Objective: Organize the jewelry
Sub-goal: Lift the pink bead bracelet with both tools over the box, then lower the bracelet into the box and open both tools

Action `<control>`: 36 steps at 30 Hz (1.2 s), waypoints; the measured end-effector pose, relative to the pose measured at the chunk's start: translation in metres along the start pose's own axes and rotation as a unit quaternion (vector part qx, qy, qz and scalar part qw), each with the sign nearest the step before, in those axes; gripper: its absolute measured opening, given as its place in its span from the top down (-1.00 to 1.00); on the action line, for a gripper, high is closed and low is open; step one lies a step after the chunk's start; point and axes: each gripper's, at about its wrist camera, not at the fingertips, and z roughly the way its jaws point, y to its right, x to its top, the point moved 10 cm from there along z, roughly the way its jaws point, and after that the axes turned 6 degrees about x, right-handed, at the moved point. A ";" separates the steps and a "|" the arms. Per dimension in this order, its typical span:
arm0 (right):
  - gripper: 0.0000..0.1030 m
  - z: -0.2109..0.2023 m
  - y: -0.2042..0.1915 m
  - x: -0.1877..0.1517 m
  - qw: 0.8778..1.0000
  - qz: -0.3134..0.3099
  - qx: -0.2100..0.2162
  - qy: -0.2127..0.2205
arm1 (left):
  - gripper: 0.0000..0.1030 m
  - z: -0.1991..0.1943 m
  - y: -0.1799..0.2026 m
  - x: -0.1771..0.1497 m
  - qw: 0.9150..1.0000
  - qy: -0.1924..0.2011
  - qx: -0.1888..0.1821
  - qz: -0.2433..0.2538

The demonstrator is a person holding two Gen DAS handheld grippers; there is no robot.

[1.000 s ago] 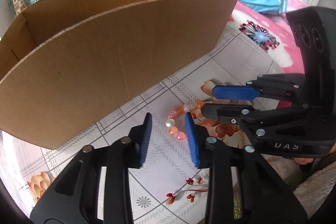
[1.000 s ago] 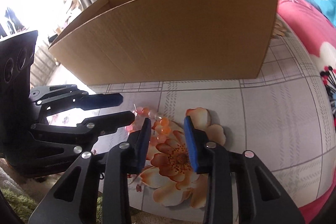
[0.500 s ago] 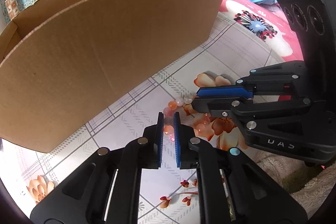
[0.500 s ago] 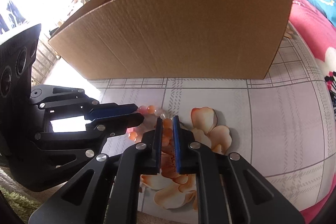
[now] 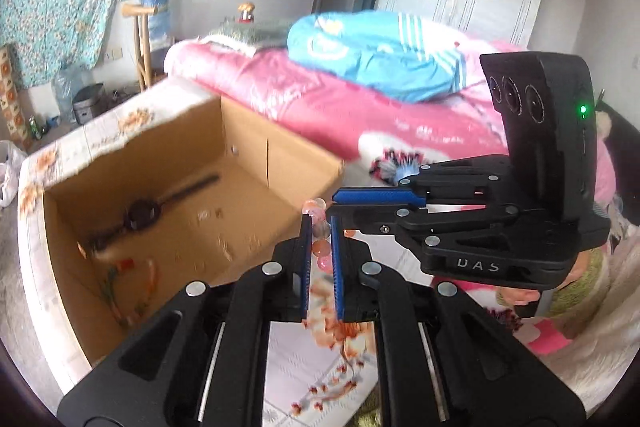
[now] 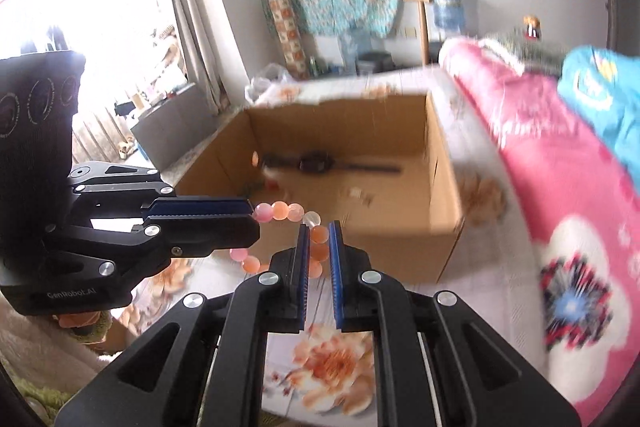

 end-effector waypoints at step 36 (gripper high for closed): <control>0.09 0.045 0.116 0.052 0.996 0.081 -0.028 -0.026 | -0.25 0.033 -0.111 0.022 0.984 -0.042 0.049 -0.168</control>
